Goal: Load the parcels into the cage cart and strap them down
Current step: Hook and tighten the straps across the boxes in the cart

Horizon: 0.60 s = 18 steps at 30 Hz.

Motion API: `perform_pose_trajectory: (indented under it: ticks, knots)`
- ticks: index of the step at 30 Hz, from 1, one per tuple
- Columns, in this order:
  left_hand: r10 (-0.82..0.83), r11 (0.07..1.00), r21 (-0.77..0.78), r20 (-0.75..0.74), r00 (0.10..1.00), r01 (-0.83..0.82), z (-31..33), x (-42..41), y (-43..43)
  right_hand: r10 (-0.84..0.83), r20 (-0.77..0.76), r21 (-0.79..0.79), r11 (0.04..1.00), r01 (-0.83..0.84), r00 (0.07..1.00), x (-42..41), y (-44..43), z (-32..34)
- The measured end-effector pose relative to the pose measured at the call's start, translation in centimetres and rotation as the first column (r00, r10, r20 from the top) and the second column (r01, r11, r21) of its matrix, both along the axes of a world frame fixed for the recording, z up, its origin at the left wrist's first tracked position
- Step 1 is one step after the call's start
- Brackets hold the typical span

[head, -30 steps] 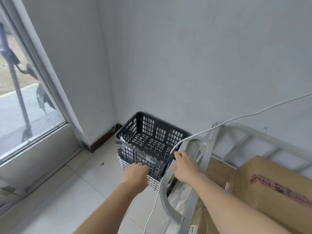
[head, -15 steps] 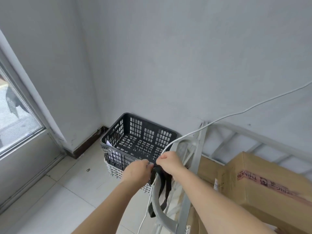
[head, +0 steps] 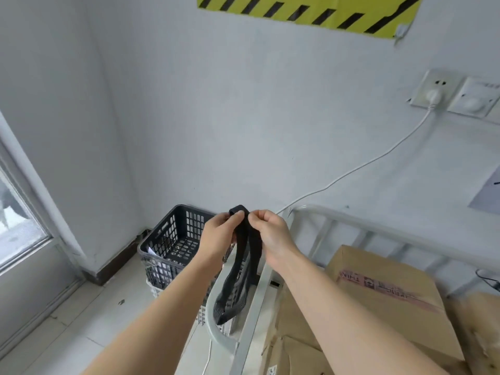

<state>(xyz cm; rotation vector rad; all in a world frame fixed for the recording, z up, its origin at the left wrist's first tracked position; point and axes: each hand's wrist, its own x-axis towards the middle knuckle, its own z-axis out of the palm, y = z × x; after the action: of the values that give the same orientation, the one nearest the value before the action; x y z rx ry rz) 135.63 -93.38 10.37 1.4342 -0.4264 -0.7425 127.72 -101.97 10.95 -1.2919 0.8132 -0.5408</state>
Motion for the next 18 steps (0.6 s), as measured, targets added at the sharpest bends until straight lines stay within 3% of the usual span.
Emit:
perform_pose_trajectory:
  ticks: [5,9,14,18]
  knots:
    - [0.142,0.990,-0.048,0.214,0.966,-0.135,4.0,-5.7,-0.3,0.026,0.005,-0.005,1.000,-0.026,1.000,-6.1,0.3,2.6]
    - [0.195,0.980,-0.080,0.195,0.961,-0.183,5.1,-10.1,0.6,0.150,0.008,-0.009,0.989,-0.150,0.989,-10.9,0.6,4.6]
    - [0.177,0.984,-0.001,0.119,0.977,-0.179,3.3,-13.3,2.2,0.291,-0.108,-0.047,0.954,-0.297,0.951,-15.3,1.3,4.9]
    - [0.207,0.977,0.035,0.073,0.976,-0.210,1.7,-14.3,3.7,0.355,-0.142,0.015,0.934,-0.356,0.924,-16.4,2.2,3.5]
